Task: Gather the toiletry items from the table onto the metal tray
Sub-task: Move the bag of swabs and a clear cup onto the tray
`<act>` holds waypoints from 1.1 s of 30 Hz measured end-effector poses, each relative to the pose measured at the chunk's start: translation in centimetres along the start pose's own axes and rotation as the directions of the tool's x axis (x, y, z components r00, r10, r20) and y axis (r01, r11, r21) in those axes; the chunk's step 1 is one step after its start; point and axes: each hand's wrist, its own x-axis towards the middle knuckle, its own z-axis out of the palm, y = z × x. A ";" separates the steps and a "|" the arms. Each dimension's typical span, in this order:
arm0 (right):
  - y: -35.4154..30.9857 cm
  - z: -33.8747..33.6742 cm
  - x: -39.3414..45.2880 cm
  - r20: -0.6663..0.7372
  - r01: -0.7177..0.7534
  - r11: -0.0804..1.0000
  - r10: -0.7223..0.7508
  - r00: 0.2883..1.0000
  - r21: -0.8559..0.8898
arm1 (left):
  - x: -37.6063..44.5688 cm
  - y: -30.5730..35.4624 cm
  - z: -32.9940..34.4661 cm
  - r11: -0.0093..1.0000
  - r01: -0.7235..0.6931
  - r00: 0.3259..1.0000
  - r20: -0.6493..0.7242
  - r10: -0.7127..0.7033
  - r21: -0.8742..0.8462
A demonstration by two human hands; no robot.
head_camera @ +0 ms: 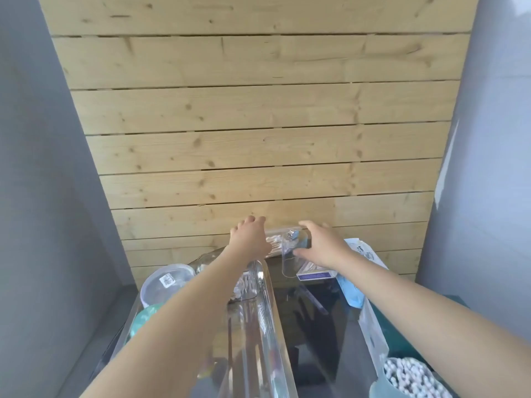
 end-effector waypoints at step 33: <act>-0.1 -2.9 -2.7 -0.104 0.015 0.916 0.029 0.994 0.400 | -1.2 0.8 -2.6 0.873 -0.021 0.959 -0.258 -0.121 -0.488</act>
